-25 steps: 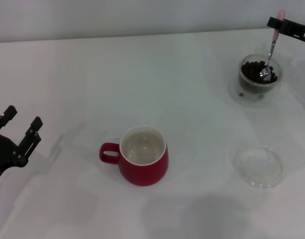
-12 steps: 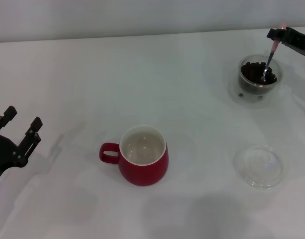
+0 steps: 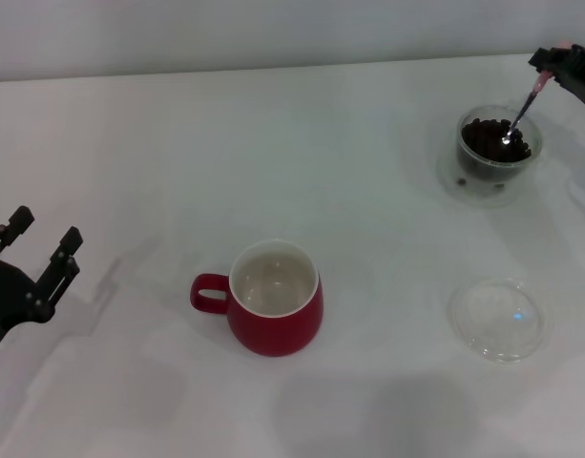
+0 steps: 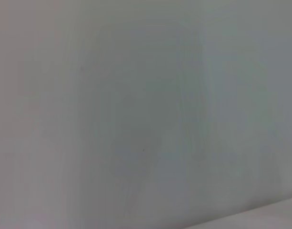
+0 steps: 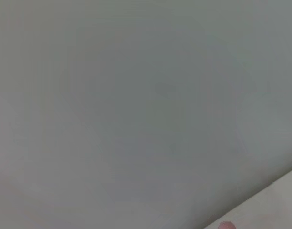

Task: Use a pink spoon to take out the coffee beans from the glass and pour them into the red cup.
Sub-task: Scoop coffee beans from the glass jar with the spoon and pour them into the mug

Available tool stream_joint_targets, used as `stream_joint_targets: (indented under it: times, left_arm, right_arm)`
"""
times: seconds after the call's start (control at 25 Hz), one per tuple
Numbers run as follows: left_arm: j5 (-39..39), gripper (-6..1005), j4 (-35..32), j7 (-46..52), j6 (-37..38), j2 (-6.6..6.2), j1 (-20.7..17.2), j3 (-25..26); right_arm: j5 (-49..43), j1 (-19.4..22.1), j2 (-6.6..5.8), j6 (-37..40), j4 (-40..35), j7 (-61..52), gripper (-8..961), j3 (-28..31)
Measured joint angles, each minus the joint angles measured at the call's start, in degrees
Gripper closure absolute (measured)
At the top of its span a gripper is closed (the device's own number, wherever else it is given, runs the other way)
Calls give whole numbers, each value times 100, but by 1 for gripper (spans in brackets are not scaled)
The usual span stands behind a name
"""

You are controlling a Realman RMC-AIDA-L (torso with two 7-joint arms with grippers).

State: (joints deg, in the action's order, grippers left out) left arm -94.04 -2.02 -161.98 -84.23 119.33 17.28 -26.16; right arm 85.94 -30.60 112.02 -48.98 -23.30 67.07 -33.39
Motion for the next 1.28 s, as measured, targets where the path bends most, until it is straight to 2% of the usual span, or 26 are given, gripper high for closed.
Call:
stream_joint_targets:
  times: [0.2,0.56,0.96,1.28]
  left_arm:
    - [0,403,0,0,16,3,-3,9]
    - [0,404,0,0,22,-6,3,-2]
    - [0,404,0,0,67,-7,45,2]
    - [8,404,0,0,85,2,56,-13]
  right_arm:
    - [179,22,-54,12,176,-132,808,0]
    - [322,113,-77,96,191,-289,808,125]
    - [347,122,-187,164,324,-372,807,327]
    - [358,90,-202,168,342,-580,807,363]
